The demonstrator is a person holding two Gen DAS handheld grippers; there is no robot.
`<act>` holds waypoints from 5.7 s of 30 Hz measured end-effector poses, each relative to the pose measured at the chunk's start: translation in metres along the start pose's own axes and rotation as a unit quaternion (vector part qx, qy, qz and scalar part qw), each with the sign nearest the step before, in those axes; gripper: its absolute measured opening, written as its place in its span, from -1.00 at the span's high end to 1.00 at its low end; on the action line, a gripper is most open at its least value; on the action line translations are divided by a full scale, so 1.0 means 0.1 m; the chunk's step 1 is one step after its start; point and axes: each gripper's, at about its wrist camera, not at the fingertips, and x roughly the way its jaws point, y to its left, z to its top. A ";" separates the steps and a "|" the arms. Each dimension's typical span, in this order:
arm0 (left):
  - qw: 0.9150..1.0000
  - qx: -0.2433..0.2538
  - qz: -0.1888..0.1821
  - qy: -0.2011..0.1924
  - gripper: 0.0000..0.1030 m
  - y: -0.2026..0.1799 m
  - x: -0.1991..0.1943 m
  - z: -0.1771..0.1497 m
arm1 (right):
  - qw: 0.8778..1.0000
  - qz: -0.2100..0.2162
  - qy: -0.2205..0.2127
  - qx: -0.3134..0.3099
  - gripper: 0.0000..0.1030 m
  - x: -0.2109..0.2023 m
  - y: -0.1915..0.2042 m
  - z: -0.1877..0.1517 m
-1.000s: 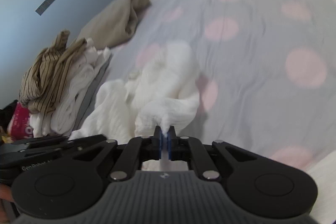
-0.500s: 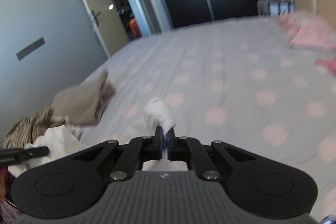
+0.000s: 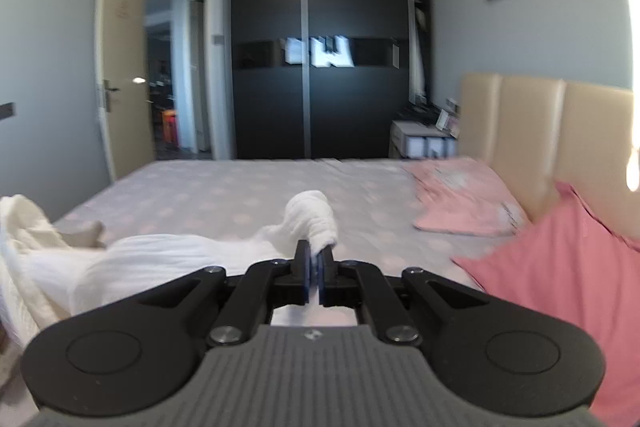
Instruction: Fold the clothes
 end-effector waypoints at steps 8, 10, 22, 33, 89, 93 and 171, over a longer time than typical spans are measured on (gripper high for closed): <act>0.987 -0.016 -0.014 0.157 0.89 0.31 0.65 -0.85 | 0.989 -0.027 0.144 0.006 0.97 0.51 -0.31 -0.89; 0.980 -0.005 -0.005 0.199 0.89 0.34 0.79 -1.05 | 0.982 -0.032 0.187 0.002 1.00 0.63 -0.32 -1.17; 0.939 0.047 0.002 0.342 0.72 0.46 1.01 -1.79 | 0.962 0.020 0.271 -0.021 0.99 0.96 -0.15 -1.80; 0.962 -0.022 0.033 0.271 0.07 0.70 0.81 -1.46 | 0.960 0.074 0.267 -0.051 0.90 1.38 0.30 -1.68; 0.944 0.079 -0.210 0.241 0.68 -0.56 0.81 -1.50 | 0.975 -0.172 0.121 0.067 0.93 0.61 -1.04 -1.20; 0.936 0.103 -0.199 0.270 0.50 -0.63 0.90 -1.69 | 0.963 -0.193 0.167 0.088 0.93 0.70 -1.30 -1.52; 0.894 0.216 -0.269 0.285 0.61 -0.75 0.79 -1.91 | 0.956 -0.175 0.221 0.076 0.91 0.89 -1.24 -1.77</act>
